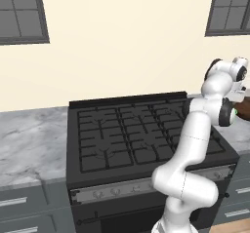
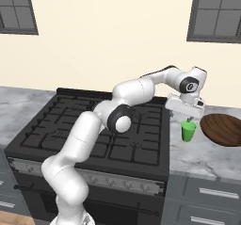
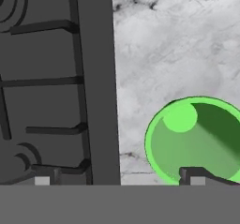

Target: Pick the cup and bowl from the counter and place them on the counter next to the sink.

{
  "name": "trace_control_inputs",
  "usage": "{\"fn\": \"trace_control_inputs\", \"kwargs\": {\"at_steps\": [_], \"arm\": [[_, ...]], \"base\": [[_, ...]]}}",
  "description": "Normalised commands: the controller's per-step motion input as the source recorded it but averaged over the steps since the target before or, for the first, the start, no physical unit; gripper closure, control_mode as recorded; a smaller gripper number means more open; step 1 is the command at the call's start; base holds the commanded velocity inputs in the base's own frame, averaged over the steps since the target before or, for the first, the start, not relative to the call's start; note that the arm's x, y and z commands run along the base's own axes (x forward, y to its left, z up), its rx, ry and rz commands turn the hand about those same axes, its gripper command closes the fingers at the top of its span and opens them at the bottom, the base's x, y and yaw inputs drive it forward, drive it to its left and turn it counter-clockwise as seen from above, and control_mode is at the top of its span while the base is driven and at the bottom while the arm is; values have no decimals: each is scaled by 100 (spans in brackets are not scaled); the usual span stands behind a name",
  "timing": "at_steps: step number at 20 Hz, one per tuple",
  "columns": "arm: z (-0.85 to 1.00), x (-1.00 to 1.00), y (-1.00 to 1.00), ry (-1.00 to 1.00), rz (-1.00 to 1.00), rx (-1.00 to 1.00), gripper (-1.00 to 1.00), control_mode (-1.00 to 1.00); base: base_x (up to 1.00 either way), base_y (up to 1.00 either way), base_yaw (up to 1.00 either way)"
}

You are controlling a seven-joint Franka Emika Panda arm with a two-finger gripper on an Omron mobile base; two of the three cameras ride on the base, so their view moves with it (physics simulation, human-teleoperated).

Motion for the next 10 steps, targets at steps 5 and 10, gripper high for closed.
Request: {"fn": "trace_control_inputs", "kwargs": {"at_steps": [5, 10], "arm": [[-15, 0, 25, -9, 0, -1, -100, -100], [-14, 0, 0, -10, 0, -6, -100, -100]], "base": [[0, 0, 0], [0, 0, 0]]}}
